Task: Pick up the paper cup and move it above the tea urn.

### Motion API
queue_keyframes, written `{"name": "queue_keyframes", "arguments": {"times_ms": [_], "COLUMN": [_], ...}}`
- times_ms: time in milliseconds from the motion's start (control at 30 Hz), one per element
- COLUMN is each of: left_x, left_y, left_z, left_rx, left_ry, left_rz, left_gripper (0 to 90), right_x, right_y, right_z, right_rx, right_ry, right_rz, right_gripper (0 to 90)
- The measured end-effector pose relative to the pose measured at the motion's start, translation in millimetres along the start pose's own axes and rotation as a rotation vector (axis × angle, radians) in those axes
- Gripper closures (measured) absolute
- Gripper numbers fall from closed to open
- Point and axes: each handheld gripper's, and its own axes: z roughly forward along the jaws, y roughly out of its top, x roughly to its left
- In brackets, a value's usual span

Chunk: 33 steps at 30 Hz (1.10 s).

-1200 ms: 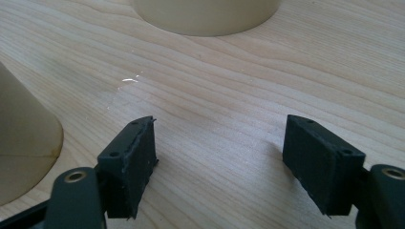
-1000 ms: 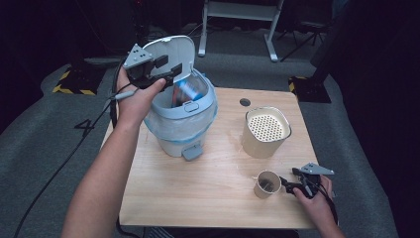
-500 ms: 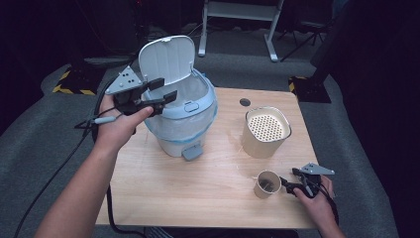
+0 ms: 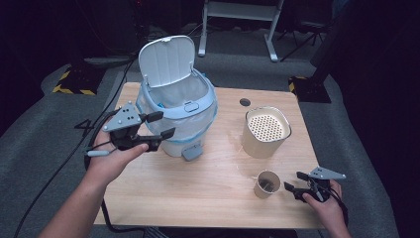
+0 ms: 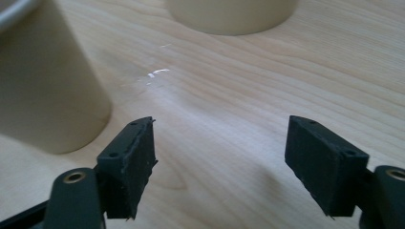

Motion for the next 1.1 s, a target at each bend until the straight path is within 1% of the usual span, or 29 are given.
{"name": "queue_keyframes", "arguments": {"times_ms": [33, 67, 133, 300, 367, 400, 467, 533, 600, 667, 700, 733, 833, 967, 1033, 1067, 1100], "left_x": [0.0, -3.2, -5.9, -9.3, -9.3, -8.8, -8.2, -7.4, -7.1, -6.8, -7.1, -6.3, -6.3, -6.4, -6.5, -7.0, -6.5], "left_y": [0.0, -8.4, -17.4, -41.9, -53.5, -59.8, -72.0, -83.3, -94.2, -103.4, -109.7, -114.1, -127.0, -144.0, -151.6, -155.2, -158.2], "left_z": [0.0, 0.5, 1.6, 7.2, 11.4, 13.9, 18.4, 22.0, 25.2, 27.9, 30.1, 31.4, 36.5, 43.8, 46.7, 47.9, 48.8], "left_rx": [0.000, 0.011, 0.024, 0.058, 0.070, 0.083, 0.106, 0.133, 0.157, 0.169, 0.175, 0.185, 0.208, 0.252, 0.272, 0.279, 0.289], "left_ry": [0.000, -0.010, -0.009, -0.015, -0.026, -0.031, -0.027, -0.015, -0.006, -0.010, -0.014, -0.007, -0.001, 0.003, 0.009, 0.011, 0.012], "left_rz": [0.000, -0.001, 0.000, -0.011, -0.029, -0.038, -0.049, -0.050, -0.059, -0.078, -0.100, -0.095, -0.114, -0.119, -0.116, -0.126, -0.126], "left_gripper": [37.7, 37.6, 37.6, 37.6, 37.6, 37.4, 37.3, 37.3, 37.3, 37.3, 37.3, 37.3, 37.3, 37.3, 37.3, 37.3, 37.3], "right_x": [0.0, 3.7, 7.4, 16.2, 19.0, 20.6, 24.1, 28.7, 34.1, 39.8, 41.6, 44.6, 50.6, 59.9, 64.9, 67.0, 68.7], "right_y": [0.0, -0.8, -2.1, -4.3, -5.1, -5.5, -6.0, -5.7, -5.2, -4.6, -4.3, -3.6, -1.0, 2.5, 4.4, 5.2, 6.0], "right_z": [0.0, -2.7, -4.6, -10.1, -10.8, -11.2, -11.8, -13.2, -13.9, -14.2, -14.1, -13.8, -10.4, 0.0, 5.0, 7.3, 9.3], "right_rx": [0.000, 0.000, -0.003, -0.005, -0.006, -0.008, -0.018, -0.032, -0.035, -0.036, -0.040, -0.043, -0.055, -0.072, -0.078, -0.082, -0.086], "right_ry": [0.000, 0.018, 0.034, 0.076, 0.111, 0.124, 0.146, 0.155, 0.174, 0.181, 0.184, 0.189, 0.197, 0.221, 0.223, 0.224, 0.227], "right_rz": [0.000, -0.014, -0.020, -0.046, -0.048, -0.047, -0.050, -0.055, -0.070, -0.082, -0.088, -0.089, -0.092, -0.077, -0.088, -0.091, -0.089], "right_gripper": [25.3, 24.9, 24.1, 21.9, 17.9, 17.3, 16.3, 16.3, 16.3, 16.3, 16.4, 16.5, 16.3, 16.2, 16.2, 16.2, 16.2]}}
